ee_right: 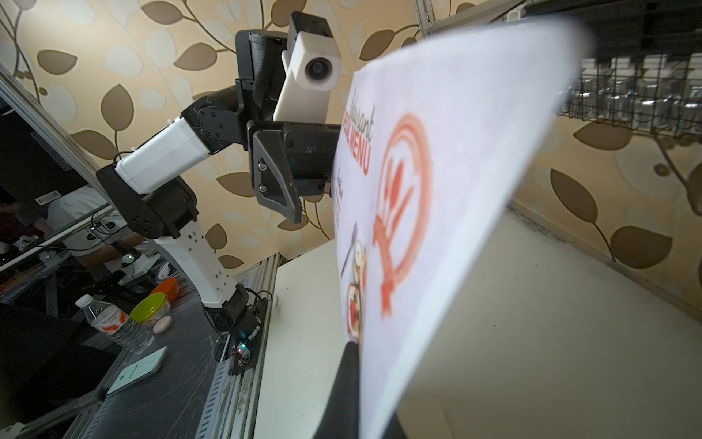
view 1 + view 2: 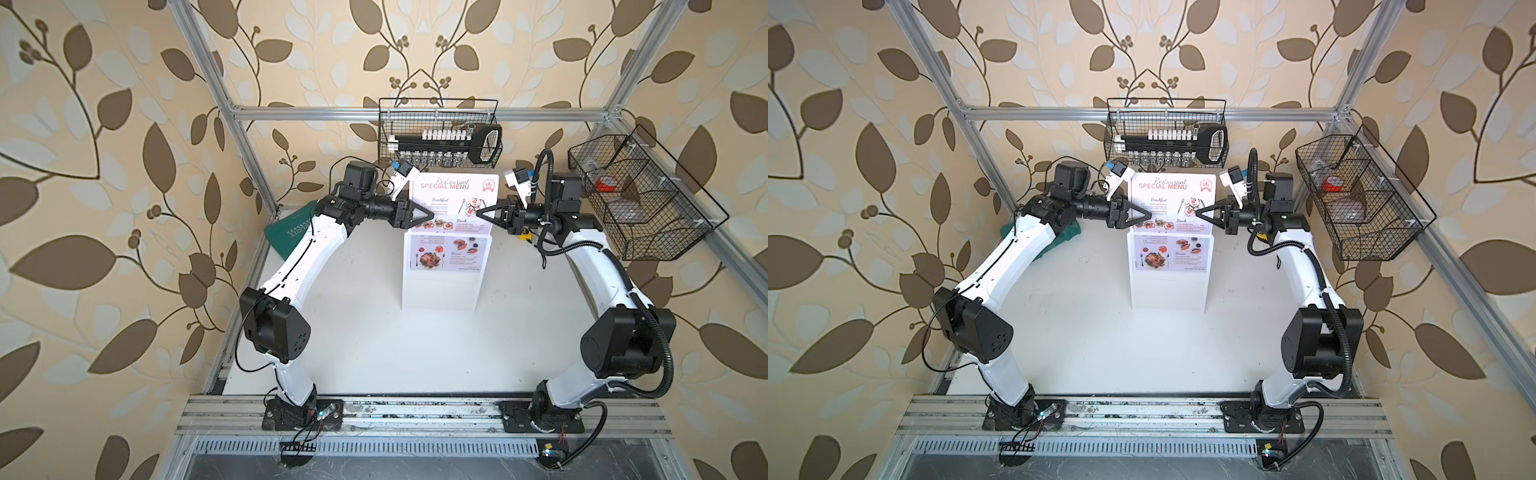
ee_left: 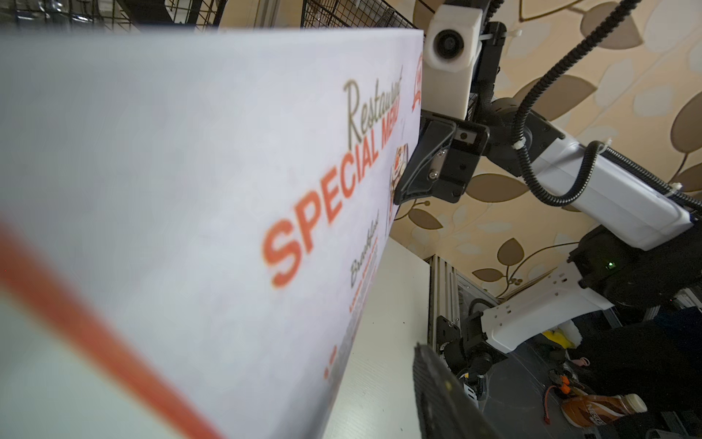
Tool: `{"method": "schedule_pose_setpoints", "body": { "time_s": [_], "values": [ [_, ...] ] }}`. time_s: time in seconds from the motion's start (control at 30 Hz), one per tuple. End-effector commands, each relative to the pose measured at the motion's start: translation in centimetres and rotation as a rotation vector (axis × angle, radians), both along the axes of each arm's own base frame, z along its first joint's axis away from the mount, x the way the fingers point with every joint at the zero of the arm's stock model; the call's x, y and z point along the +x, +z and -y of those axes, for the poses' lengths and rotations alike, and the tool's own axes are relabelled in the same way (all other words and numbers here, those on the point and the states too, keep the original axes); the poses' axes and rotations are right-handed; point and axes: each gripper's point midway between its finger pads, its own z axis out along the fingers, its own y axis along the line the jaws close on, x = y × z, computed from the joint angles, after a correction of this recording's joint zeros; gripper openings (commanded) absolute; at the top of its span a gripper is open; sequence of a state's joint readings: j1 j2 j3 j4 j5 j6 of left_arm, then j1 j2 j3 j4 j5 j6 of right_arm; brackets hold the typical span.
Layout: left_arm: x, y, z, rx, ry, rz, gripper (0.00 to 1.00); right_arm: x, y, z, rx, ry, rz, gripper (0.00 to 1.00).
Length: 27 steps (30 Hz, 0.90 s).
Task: Insert the menus into the narrow rack
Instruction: Insert the menu into the narrow rack.
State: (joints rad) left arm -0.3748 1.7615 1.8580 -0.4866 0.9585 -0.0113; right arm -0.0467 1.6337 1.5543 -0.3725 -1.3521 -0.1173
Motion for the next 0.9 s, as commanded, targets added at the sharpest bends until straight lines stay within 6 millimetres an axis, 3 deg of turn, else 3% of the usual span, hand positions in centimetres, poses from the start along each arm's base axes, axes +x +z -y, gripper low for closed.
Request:
{"method": "schedule_pose_setpoints", "body": {
  "time_s": [0.0,0.17,0.3,0.43,0.53,0.6,0.73,0.87],
  "values": [
    [-2.0,2.2,-0.4,-0.006,-0.003,0.084,0.56,-1.3,-0.9,-0.1,-0.022,0.01,0.006,0.0],
    [-2.5,1.4,-0.6,0.003,0.002,0.073,0.56,-2.1,-1.8,-0.1,-0.029,0.011,-0.004,0.01],
    [-2.3,2.0,-0.7,0.006,0.016,0.094,0.57,-1.9,0.5,-0.1,-0.008,0.013,0.037,0.2],
    [-1.7,3.1,-0.6,-0.001,0.023,0.117,0.58,-1.7,3.0,-0.3,0.017,0.028,0.097,0.24],
    [-1.3,3.3,-0.5,-0.002,0.026,0.117,0.58,-1.4,3.7,-0.3,0.017,0.027,0.119,0.23],
    [-1.3,3.3,-0.3,-0.005,0.023,0.116,0.58,-1.1,3.6,-0.3,0.017,0.025,0.115,0.16],
    [-1.5,2.7,0.0,0.002,0.017,0.104,0.58,-1.2,2.8,-0.3,0.008,0.028,0.107,0.02],
    [-1.4,1.3,-0.1,0.02,0.026,0.082,0.58,-1.1,1.3,-0.2,-0.006,0.016,0.084,0.0]
  ]
}}
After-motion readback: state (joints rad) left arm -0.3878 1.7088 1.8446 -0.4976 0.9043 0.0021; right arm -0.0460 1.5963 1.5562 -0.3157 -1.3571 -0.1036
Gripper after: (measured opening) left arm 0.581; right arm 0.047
